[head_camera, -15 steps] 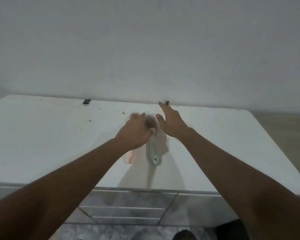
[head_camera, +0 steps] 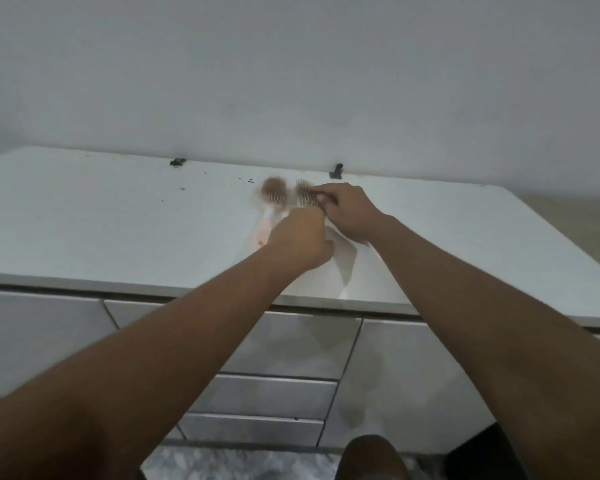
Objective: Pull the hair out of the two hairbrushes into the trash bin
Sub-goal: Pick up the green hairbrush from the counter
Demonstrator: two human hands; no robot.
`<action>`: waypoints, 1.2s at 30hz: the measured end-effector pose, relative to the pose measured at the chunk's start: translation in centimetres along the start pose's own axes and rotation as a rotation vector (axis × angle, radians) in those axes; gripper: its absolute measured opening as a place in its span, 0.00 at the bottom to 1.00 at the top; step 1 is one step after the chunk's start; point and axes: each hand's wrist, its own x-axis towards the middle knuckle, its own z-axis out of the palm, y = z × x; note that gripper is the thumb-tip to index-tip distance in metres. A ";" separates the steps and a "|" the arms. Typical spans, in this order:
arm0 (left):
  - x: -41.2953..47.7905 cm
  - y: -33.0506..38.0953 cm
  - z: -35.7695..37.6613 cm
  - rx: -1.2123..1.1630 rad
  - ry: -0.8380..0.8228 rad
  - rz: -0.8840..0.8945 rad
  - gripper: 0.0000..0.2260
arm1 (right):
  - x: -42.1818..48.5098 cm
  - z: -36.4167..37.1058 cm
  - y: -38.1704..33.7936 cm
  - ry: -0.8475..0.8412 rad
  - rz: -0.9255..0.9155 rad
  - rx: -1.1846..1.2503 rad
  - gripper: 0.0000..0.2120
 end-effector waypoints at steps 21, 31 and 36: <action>0.7 -0.9 -3.3 -1.210 0.188 -0.433 0.31 | 1.9 0.1 -1.1 0.375 0.338 0.595 0.11; -6.2 -2.9 -7.8 -1.450 0.207 -0.474 0.24 | 1.0 1.1 -7.8 0.289 0.165 0.737 0.12; -12.1 -6.4 -10.6 -1.532 0.330 -0.539 0.14 | -0.4 4.7 -14.0 0.212 0.077 0.735 0.13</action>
